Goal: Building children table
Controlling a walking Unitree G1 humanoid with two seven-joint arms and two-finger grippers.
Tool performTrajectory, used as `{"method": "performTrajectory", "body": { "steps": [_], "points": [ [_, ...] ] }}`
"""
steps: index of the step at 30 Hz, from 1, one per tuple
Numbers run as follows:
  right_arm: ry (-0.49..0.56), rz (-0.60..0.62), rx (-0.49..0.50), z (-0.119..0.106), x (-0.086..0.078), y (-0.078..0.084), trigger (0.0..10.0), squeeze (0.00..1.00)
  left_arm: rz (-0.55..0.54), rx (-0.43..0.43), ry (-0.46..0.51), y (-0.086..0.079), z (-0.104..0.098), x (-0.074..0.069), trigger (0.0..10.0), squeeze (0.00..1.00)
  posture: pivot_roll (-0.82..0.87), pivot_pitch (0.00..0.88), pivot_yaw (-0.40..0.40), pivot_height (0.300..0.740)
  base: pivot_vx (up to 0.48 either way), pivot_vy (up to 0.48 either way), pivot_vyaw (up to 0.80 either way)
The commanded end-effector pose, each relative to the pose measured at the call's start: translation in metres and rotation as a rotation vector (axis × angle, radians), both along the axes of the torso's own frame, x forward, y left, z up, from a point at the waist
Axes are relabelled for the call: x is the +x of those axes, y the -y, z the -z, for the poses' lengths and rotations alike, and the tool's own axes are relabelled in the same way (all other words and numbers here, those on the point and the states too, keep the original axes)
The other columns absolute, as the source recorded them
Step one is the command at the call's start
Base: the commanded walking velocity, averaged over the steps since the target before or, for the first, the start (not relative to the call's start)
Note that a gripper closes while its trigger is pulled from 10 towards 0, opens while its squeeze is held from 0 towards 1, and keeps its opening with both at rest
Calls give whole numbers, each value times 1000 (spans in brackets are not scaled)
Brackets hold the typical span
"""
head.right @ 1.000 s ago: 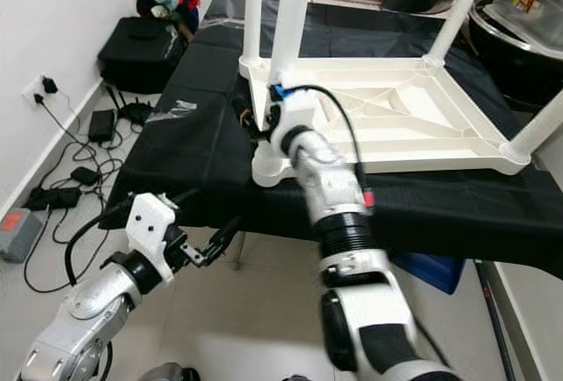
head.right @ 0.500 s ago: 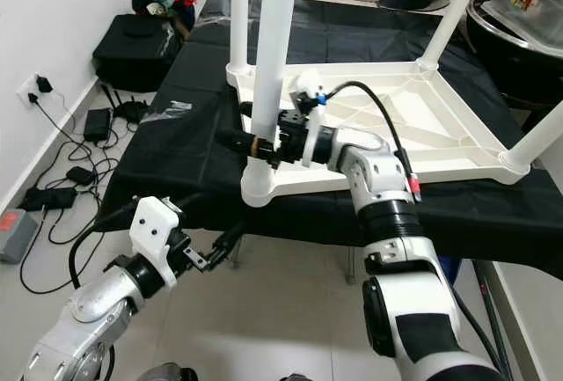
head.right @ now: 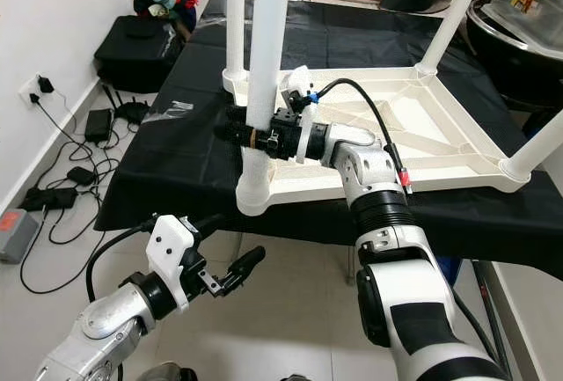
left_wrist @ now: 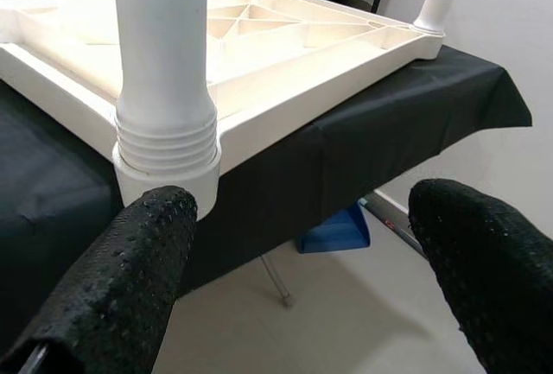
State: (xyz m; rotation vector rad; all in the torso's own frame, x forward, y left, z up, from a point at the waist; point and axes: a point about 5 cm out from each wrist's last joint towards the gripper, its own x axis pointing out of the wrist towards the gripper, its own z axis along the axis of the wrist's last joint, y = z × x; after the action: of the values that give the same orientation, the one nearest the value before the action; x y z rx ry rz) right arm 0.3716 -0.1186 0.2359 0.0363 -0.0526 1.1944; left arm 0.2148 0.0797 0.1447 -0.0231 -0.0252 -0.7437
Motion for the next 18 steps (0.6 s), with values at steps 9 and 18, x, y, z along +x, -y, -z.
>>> {"method": "performTrajectory", "body": {
  "steps": [9, 18],
  "points": [
    [-29, 417, 77, 9, 16, 11, 0, 0, -37, 16, 7, -3, 2, 4, 10000, 0, 166, 80, -84, 740, 0, 0, 0],
    [-18, 1129, 22, 22, 15, 25, 0, 0, -55, 25, 21, -6, 0, 8, 10000, 0, 159, 83, -78, 740, 0, 0, 0]
  ]
}}
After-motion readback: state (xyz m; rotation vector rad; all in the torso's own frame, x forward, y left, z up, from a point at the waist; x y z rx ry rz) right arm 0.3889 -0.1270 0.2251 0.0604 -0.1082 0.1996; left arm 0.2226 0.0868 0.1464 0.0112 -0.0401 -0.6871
